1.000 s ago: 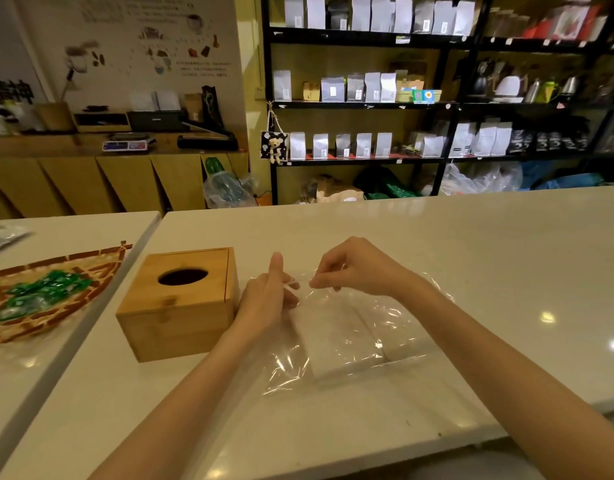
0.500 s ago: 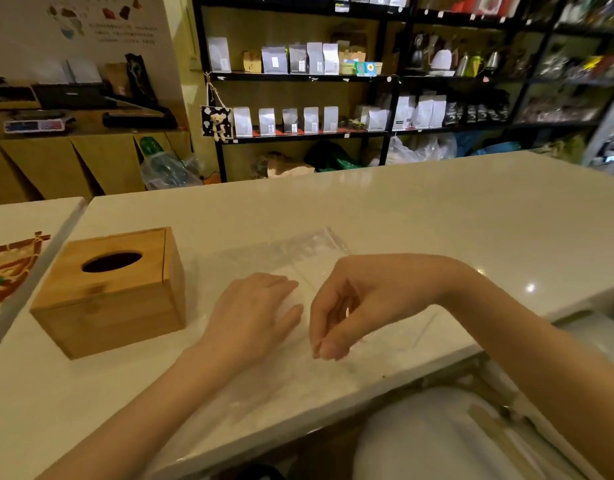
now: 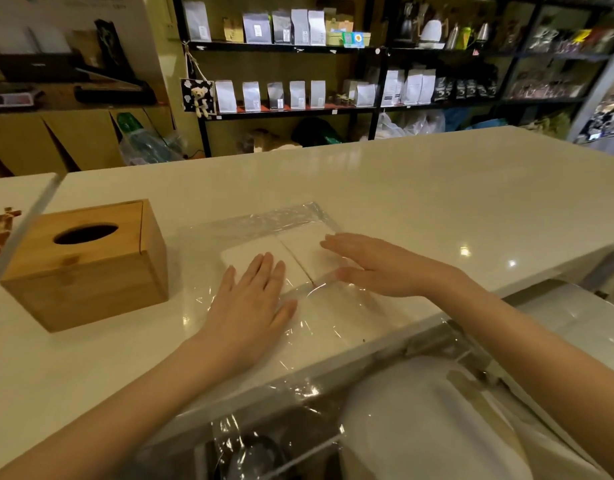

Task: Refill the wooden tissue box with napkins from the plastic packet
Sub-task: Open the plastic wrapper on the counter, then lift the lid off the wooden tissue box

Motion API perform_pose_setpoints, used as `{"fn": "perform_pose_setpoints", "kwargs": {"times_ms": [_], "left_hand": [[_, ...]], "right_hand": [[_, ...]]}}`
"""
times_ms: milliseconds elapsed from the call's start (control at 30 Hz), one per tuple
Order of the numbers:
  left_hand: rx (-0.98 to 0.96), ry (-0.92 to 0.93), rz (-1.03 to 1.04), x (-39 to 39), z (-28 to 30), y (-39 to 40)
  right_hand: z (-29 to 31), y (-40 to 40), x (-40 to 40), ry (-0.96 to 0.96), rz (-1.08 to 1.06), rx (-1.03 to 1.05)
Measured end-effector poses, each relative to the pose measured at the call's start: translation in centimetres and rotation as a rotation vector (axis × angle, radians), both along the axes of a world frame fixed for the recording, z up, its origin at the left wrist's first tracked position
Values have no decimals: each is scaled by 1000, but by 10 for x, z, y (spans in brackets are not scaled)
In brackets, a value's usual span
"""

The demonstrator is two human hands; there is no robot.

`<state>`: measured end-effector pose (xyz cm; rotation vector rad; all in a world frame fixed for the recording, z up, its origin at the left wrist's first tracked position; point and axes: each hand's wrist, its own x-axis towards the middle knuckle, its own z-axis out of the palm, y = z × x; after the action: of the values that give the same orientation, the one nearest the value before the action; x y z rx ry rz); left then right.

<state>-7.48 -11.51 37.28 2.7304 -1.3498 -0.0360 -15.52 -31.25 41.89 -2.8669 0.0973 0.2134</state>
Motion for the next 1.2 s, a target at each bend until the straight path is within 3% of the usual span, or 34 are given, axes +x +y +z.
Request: {"fn": "perform_pose_setpoints", "kwargs": {"times_ms": [200, 533, 700, 833, 967, 1067, 1200], "left_hand": [[16, 25, 52, 29, 1, -5], [-47, 34, 78, 73, -5, -21], [-40, 80, 59, 79, 1, -20], [-114, 155, 29, 71, 25, -10], [-301, 240, 3, 58, 70, 29], [-389, 295, 108, 61, 98, 65], [-250, 312, 296, 92, 102, 113]], "right_hand": [[-27, -12, 27, 31, -24, -25], [-49, -25, 67, -132, -37, -5], [-46, -25, 75, -156, -87, 136], [-21, -15, 79, -305, -226, 301], [7, 23, 89, -383, -85, 311], [18, 64, 102, -355, 80, 415], [25, 115, 119, -286, 273, 477]]}}
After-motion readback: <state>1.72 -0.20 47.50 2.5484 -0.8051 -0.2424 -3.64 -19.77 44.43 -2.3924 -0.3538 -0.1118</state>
